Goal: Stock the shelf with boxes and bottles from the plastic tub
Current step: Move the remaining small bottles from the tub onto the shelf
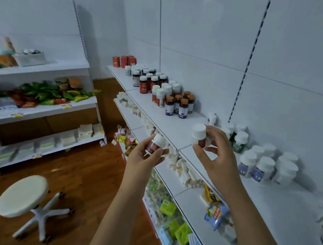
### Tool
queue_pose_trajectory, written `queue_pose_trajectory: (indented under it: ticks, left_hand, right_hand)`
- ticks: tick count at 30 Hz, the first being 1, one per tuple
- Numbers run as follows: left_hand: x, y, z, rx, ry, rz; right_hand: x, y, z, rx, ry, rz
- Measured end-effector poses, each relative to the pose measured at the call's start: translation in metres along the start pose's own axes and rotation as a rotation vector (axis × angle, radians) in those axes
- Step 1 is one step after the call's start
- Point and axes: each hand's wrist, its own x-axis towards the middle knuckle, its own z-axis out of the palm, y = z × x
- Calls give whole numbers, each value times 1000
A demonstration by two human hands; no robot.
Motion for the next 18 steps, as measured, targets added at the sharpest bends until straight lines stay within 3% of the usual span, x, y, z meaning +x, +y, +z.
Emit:
queue_pose_trajectory:
  ticks: [8, 18]
  left_hand:
    - [146, -7, 28, 108, -29, 6]
    - [254, -58, 49, 261, -160, -67]
  right_hand:
    - [108, 72, 23, -21, 50, 45]
    - [152, 162, 50, -117, 54, 233]
